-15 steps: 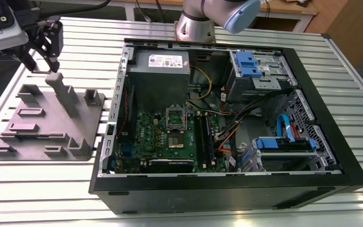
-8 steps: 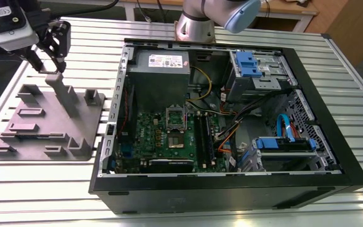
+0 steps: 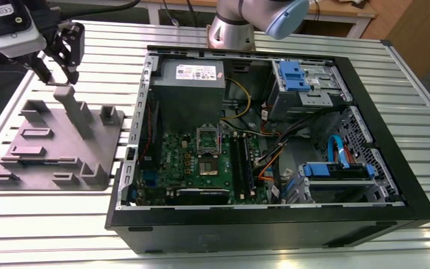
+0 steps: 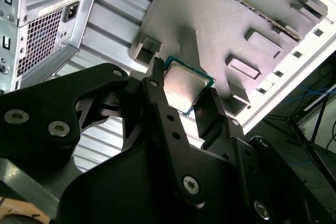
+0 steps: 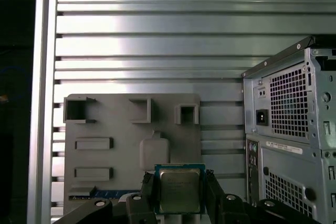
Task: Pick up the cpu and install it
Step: 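Pick up the cpu and move it towards the insertion slot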
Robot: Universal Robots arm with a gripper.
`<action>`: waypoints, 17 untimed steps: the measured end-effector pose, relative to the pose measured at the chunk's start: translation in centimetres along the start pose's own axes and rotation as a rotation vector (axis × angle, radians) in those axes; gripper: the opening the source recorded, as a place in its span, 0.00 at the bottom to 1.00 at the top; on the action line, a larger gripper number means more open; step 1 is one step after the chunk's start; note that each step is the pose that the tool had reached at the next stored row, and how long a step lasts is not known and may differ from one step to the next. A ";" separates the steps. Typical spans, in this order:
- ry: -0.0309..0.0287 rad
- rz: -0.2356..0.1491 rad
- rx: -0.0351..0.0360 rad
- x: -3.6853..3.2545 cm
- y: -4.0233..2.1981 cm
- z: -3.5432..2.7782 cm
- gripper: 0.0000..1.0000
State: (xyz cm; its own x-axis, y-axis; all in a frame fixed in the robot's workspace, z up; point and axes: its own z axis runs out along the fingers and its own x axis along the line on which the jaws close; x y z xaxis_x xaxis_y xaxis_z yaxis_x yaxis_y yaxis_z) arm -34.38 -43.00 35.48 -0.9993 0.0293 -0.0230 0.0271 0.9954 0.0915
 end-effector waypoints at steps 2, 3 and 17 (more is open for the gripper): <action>-0.0001 0.000 -0.0001 0.00 0.01 -0.11 0.47; -0.0002 0.000 -0.0002 0.00 0.01 -0.10 0.47; 0.0012 0.000 0.0000 -1.62 0.05 -0.08 0.47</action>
State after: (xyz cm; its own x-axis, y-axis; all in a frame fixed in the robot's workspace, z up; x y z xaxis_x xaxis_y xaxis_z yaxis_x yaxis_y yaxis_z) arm -32.77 -43.00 35.60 -0.9993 0.0293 -0.0218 0.0272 0.9954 0.0916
